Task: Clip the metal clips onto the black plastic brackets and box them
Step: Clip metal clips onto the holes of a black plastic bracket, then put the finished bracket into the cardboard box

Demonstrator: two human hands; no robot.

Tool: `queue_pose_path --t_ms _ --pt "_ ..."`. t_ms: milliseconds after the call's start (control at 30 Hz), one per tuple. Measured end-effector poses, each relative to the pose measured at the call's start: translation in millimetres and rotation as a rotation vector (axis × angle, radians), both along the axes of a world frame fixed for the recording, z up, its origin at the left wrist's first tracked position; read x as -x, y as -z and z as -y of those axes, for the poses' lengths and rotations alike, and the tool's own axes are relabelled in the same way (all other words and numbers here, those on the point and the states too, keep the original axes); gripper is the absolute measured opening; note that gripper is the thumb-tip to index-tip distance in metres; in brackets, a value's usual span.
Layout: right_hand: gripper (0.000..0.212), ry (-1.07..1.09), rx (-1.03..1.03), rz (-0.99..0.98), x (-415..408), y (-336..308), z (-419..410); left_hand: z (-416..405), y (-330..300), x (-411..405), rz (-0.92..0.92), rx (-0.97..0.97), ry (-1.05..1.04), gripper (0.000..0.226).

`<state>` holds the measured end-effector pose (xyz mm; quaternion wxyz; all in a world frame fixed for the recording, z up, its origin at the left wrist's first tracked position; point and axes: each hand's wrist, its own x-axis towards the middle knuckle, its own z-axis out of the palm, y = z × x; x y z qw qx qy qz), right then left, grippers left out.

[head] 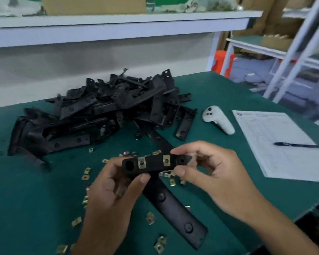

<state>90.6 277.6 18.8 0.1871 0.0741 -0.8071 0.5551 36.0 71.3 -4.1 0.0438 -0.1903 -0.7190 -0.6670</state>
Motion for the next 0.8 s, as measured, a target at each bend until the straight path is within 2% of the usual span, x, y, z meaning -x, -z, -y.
queue_pose_path --t_ms 100,167,333,467,567,633,733,800 --pt "0.027 0.201 -0.022 0.018 -68.6 -3.3 -38.7 -47.5 -3.9 -25.3 0.016 0.200 0.272 0.022" --pt "0.019 0.366 -0.039 0.054 -118.5 -0.3 -67.3 -85.1 -4.3 -49.2 -0.094 0.358 0.379 0.029" --pt "0.018 0.680 -0.024 0.193 -227.4 7.8 -121.7 -174.8 1.4 -116.3 -0.395 0.515 0.613 0.042" --pt "0.016 0.816 -0.044 0.294 -281.5 15.5 -145.4 -224.3 14.1 -154.9 -0.584 0.635 0.700 0.035" --pt "0.015 0.877 -0.053 0.354 -300.3 22.1 -152.7 -242.5 27.3 -167.5 -0.609 0.725 0.774 0.034" --pt "0.017 0.923 -0.118 0.418 -304.5 26.0 -158.1 -244.1 34.1 -168.6 -0.604 0.768 0.821 0.044" --pt "0.031 1.084 -0.164 0.509 -310.4 30.7 -164.9 -230.3 32.7 -159.5 -0.594 0.754 0.799 0.074" --pt "0.030 1.131 -0.212 0.425 -295.0 36.5 -159.3 -212.7 26.8 -142.5 -0.565 0.647 0.697 0.067"
